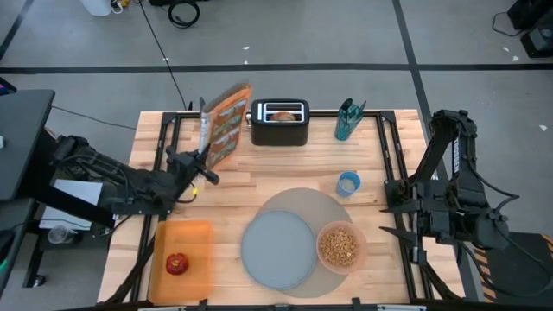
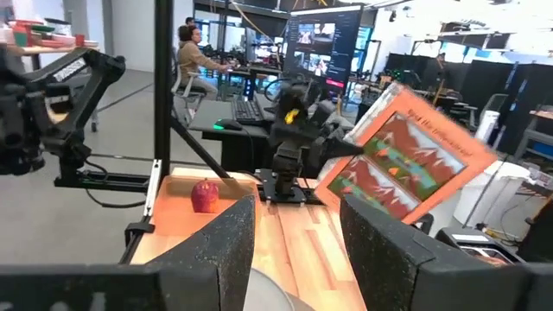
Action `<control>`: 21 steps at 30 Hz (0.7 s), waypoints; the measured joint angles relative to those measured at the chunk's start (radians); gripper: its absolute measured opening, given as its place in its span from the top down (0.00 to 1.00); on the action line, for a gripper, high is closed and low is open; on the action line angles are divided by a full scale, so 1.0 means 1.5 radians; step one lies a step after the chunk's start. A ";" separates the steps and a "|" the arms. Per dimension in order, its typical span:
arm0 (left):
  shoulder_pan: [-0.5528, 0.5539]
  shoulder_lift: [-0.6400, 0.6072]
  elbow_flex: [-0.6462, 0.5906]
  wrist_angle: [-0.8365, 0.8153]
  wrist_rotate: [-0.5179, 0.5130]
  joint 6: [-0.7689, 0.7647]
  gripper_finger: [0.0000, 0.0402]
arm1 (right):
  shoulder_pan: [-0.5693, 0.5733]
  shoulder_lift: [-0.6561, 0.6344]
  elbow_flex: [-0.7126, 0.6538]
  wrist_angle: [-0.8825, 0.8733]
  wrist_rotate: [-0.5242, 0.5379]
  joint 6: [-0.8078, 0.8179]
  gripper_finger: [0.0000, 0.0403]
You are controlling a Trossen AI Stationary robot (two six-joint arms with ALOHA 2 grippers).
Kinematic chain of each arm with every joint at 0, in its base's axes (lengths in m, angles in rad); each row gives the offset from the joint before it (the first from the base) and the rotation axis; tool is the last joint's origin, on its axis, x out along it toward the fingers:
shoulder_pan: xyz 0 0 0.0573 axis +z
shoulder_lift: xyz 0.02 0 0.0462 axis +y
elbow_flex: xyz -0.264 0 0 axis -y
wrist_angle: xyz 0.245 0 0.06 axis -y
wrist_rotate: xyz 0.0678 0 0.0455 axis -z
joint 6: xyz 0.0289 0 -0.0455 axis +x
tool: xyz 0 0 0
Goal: Arrange a breakfast setting
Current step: Pour the cereal into the orange bowl
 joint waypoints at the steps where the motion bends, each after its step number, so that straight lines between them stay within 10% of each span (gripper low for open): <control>1: 0.011 -0.002 0.000 0.045 0.033 0.040 0.97 | 0.000 0.000 0.000 0.000 -0.003 0.000 0.56; 10: 0.147 -0.003 0.001 0.334 0.256 0.254 0.97 | -0.001 0.000 0.000 0.000 -0.005 0.000 0.56; 21: 0.205 -0.025 -0.120 0.446 0.310 0.251 0.97 | -0.001 0.000 -0.005 0.001 -0.006 0.006 0.56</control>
